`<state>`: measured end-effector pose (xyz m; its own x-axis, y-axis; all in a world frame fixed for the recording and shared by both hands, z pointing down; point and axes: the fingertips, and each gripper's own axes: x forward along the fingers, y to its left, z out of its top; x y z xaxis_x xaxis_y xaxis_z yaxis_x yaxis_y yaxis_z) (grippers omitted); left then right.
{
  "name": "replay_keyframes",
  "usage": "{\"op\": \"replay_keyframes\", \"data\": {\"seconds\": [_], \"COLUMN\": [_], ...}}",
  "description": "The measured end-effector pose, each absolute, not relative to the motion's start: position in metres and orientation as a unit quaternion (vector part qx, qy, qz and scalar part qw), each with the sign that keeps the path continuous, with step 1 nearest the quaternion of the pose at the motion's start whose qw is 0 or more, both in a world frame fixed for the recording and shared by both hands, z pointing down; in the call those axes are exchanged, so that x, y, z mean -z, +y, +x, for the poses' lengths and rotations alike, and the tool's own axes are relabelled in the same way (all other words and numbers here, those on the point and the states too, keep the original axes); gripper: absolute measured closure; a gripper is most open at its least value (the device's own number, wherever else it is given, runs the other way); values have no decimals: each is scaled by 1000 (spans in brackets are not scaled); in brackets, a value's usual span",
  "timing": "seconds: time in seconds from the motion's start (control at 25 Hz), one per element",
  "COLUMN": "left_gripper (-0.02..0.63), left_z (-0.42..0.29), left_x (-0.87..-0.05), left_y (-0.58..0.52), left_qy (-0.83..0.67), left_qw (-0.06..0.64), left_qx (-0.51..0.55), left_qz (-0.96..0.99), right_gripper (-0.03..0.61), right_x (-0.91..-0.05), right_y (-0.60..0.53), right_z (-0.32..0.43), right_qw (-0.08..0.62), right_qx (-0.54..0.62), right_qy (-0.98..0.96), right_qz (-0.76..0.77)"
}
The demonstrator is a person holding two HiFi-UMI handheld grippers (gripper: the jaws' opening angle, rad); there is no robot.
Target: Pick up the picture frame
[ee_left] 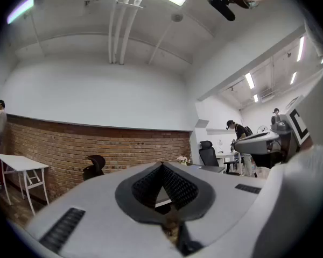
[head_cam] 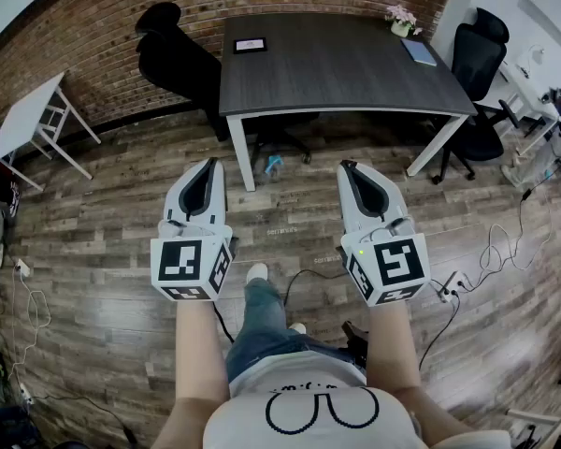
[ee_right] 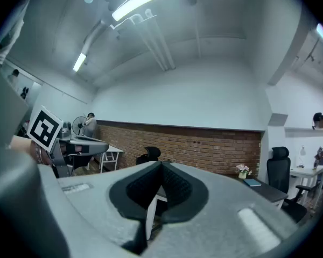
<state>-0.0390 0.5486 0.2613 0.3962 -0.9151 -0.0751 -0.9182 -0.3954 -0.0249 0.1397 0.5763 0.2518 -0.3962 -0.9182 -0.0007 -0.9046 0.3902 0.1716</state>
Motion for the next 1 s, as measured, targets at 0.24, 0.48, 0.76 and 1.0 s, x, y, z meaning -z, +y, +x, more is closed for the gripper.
{"op": "replay_keyframes", "data": {"seconds": [0.24,0.48,0.76,1.0], "left_gripper": [616,616,615,615], "left_z": [-54,-80,-122,-142], "left_x": [-273,-280,-266,-268], "left_y": [497,407,301,233], "left_qy": [545,535,526,524], "left_qw": [23,8,11,1], "left_qx": [-22,-25,-39,-24], "left_qz": [-838,-844,-849,-851], "right_gripper": [578,577,577,577], "right_x": [-259,-253,-244,-246], "right_y": [522,438,333,270], "right_z": [135,102,62,32], "right_qw": [47,38,33,43], "right_qx": [67,81,75,75], "right_qy": [-826,-833,-831,-829], "right_qz": [558,546,550,552]}}
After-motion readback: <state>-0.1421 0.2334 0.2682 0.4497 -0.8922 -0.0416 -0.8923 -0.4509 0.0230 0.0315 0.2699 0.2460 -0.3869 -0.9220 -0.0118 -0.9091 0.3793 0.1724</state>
